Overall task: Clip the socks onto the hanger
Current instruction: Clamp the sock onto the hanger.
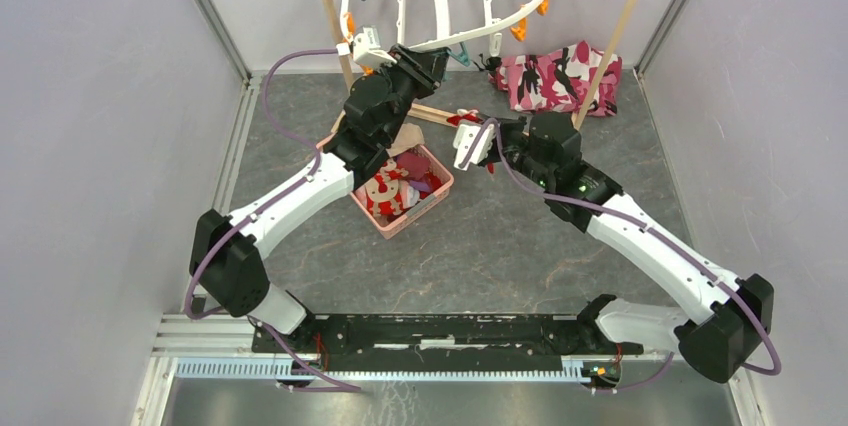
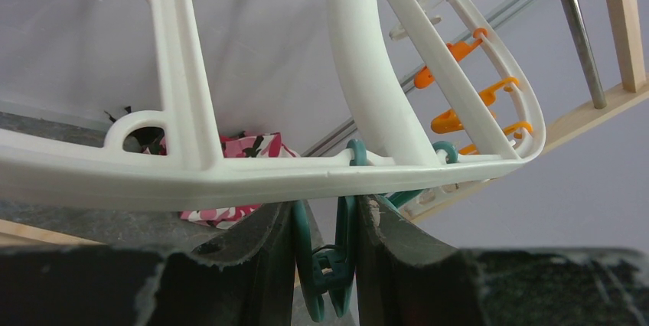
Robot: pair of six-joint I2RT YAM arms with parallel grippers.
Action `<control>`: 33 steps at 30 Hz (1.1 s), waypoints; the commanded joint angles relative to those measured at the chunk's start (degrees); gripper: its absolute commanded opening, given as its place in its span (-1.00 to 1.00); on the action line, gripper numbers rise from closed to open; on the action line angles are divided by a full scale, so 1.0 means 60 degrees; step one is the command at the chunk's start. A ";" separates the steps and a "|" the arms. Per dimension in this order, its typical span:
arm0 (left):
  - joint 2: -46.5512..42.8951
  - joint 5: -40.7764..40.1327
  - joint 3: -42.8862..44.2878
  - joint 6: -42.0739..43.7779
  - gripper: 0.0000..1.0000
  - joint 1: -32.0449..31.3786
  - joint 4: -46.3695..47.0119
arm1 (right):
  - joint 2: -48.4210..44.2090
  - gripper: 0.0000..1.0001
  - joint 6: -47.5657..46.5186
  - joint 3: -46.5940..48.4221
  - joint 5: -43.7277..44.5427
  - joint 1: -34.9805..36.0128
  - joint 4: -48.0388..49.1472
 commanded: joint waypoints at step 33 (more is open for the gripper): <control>0.0127 -0.0072 -0.0092 -0.1959 -0.84 -0.0021 -0.0121 | 0.1097 -1.00 0.0464 0.1224 0.2575 0.0390 0.2746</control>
